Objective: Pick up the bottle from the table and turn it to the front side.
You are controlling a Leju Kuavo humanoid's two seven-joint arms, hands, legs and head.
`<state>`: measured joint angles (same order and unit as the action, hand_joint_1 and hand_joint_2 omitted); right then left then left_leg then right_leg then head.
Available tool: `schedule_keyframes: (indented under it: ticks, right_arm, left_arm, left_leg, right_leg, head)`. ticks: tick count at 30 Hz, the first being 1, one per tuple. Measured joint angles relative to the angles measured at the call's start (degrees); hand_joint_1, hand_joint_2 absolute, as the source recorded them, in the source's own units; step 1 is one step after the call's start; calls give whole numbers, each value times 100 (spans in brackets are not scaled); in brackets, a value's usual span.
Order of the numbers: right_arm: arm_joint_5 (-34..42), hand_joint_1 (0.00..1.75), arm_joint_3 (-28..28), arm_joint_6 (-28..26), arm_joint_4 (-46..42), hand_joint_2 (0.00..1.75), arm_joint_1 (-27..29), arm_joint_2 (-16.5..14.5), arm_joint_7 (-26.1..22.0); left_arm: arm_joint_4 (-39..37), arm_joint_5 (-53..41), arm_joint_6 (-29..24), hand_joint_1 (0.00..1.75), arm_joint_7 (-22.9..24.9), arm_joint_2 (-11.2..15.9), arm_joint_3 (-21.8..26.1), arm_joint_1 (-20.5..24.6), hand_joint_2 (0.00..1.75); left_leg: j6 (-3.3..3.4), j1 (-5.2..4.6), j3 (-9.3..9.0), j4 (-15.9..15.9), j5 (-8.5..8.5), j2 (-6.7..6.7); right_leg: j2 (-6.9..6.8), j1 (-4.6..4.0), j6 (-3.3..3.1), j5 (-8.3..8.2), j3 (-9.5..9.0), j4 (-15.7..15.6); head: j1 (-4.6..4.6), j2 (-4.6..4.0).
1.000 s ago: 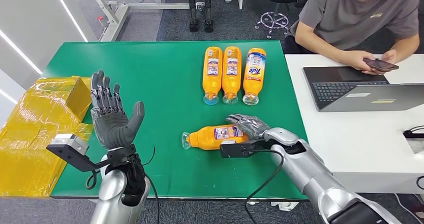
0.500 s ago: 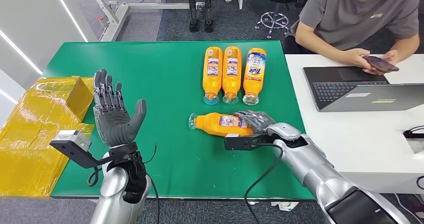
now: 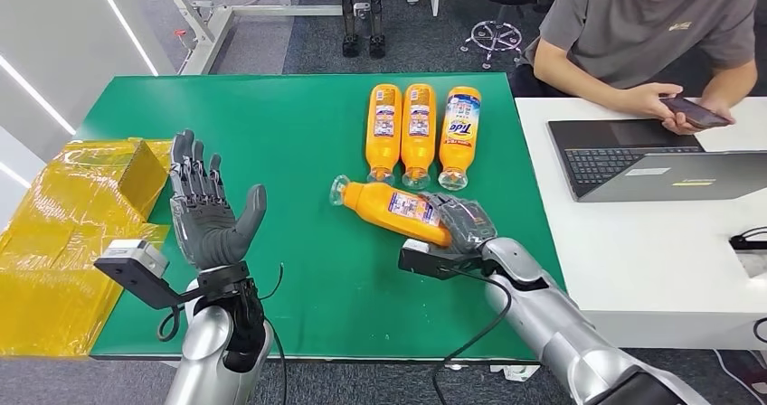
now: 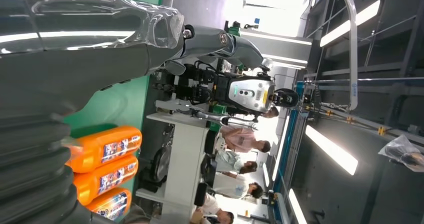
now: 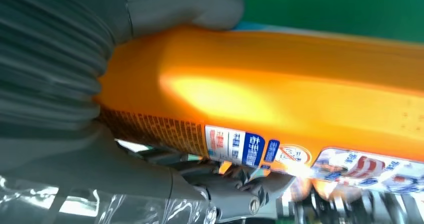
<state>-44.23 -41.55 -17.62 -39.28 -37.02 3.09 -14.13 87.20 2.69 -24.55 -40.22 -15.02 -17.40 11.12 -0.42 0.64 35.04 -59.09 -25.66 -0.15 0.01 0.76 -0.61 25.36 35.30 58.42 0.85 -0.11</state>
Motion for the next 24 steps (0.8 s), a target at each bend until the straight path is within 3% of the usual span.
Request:
schedule_keyframes:
  ticks: [9,14,21,24]
  right_arm:
    - [913,175,727,-1111,-1292,175,797,-288,-989]
    - [1713,175,1023,-1714,-1962,175,1236,-435,-1907]
    - [2302,175,1077,-1735,-2187,175,1413,-515,-2225]
    - [2324,175,1032,-1668,-2182,175,1405,-538,-2249]
  left_arm:
    - [25,-2,-31,0,0,-24,2,-43,175]
    - [25,86,45,0,0,-82,-3,-26,175]
    - [-16,581,1449,0,0,-130,-102,-3,175]
    - [-121,644,1692,0,0,-132,-244,40,175]
  left_leg:
    - [3,-1,4,0,-2,-6]
    - [5,-2,5,0,-3,-8]
    - [7,-2,5,-1,-4,-6]
    - [7,-2,5,-1,-4,-6]
  right_leg:
    - [-6,-1,6,5,1,-1]
    - [-7,-1,7,5,1,-2]
    - [-6,-1,7,5,2,-2]
    - [-5,-1,6,5,2,-1]
  head:
    - [-1,0]
    - [0,0]
    - [0,0]
    - [0,0]
